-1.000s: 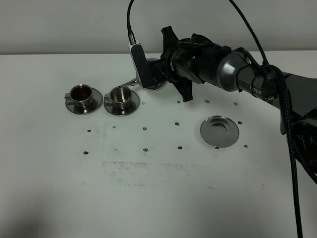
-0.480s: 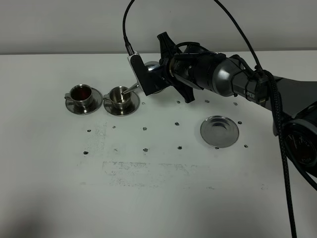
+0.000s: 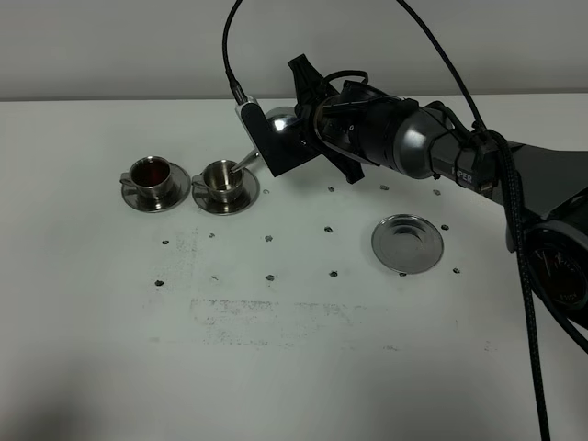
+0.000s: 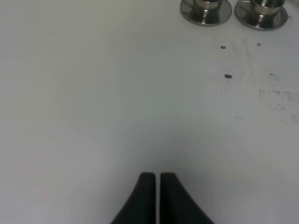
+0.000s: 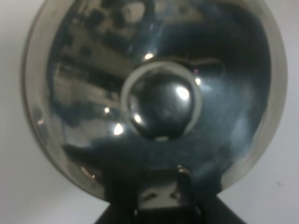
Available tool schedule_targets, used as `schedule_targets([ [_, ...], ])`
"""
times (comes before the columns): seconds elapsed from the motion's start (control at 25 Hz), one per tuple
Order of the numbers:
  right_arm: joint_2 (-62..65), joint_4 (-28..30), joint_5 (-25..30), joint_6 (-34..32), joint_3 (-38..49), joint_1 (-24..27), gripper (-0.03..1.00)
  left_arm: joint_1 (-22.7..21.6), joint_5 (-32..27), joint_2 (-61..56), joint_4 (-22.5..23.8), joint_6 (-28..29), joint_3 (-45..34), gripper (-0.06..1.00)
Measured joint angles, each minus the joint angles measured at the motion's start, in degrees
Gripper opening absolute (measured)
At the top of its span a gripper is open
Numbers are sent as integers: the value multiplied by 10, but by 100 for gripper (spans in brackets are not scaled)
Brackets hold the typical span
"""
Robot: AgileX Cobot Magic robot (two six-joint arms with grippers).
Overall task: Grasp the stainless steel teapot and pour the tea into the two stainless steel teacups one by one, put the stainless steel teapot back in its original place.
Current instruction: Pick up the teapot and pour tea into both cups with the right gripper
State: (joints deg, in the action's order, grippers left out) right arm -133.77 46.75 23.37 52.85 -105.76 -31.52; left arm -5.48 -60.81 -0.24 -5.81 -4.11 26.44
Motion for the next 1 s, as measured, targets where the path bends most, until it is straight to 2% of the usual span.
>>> schedule_targets([
  [0.36,0,76,-26,-52,0,-2,18,0,0,0,0,0,0,6],
  [1.0,0,125,-45,-44,0,-8,18,0,0,0,0,0,0,6],
])
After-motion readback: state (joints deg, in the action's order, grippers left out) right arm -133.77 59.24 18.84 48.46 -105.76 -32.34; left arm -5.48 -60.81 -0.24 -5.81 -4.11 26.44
